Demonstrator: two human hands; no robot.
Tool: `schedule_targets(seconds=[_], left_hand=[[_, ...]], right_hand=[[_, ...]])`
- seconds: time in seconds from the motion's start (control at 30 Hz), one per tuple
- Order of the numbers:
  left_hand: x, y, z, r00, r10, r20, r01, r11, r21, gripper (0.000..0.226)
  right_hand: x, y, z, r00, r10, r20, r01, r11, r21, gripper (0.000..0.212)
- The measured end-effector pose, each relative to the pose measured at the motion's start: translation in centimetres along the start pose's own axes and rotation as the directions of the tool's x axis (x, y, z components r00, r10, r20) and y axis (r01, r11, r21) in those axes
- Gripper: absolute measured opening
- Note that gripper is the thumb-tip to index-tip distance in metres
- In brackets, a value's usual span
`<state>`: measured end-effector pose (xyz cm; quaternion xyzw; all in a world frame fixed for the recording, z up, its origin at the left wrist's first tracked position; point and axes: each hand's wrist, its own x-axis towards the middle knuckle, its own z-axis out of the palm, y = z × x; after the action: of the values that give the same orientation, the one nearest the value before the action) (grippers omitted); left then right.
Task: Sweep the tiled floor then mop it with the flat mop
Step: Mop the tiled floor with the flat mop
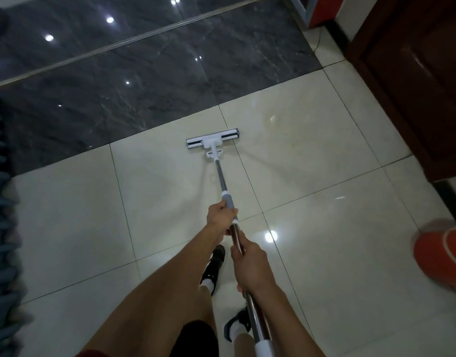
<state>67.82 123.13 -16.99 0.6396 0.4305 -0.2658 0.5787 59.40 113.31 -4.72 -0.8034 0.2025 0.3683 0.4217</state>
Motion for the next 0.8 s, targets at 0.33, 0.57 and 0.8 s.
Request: schedule_targets(seconds=[0.33, 0.57, 0.8], left_hand=[[9.5, 9.3, -4.6, 0.999, 0.041, 0.027, -0.042, 0.999, 0.031, 0.013], [14.6, 15.6, -5.9, 0.995, 0.065, 0.072, -0.068, 0.997, 0.04, 0.025], [12.1, 11.1, -5.6, 0.995, 0.049, 0.081, -0.055, 0.995, 0.079, 0.019]], right_hand=[[9.4, -9.6, 2.3, 0.999, -0.007, -0.037, 0.007, 1.0, 0.009, 0.043], [15.2, -14.4, 2.1, 0.999, -0.036, -0.038, 0.037, 0.999, 0.031, 0.039], [12.1, -11.0, 3.8, 0.999, 0.009, -0.038, -0.008, 0.999, 0.036, 0.04]])
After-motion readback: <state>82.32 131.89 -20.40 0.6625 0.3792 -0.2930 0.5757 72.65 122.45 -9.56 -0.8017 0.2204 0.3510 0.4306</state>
